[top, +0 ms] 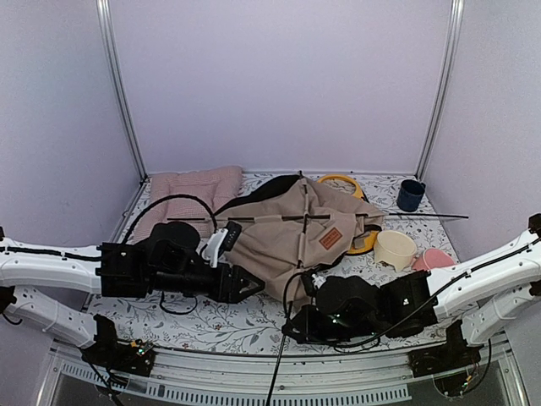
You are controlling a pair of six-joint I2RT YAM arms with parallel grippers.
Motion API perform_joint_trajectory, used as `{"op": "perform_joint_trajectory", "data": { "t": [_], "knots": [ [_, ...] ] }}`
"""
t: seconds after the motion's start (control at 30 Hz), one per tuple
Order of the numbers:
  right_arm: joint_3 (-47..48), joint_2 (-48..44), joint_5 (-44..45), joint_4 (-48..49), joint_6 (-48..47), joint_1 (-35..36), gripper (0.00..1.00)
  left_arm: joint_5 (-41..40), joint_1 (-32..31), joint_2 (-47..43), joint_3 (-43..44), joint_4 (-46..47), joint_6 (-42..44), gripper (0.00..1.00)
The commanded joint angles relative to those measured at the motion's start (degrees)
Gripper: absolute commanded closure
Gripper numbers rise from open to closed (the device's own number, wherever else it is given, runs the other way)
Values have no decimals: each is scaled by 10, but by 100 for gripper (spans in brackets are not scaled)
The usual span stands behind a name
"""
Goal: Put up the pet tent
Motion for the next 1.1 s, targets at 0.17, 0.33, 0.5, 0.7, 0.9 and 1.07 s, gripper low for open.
{"op": "perform_joint_trajectory", "data": {
  "t": [0.17,0.33,0.5,0.7,0.9,1.07],
  "knots": [
    [44,-38,25,-82,-108,-72,100,86,-48,20,-2,48,25,50],
    [73,-22,6,-83,-139,-96,100,78,-99,26,-44,96,-1,49],
    [115,3,-1,-100,-165,-110,100,47,-135,44,-44,108,-8,44],
    [134,10,-4,-102,-176,-120,100,41,-144,62,-41,116,-6,46],
    [139,10,0,-103,-175,-121,100,56,-148,89,-24,124,4,52],
    [140,9,1,-106,-172,-122,100,67,-153,117,-13,143,5,57]
  ]
}}
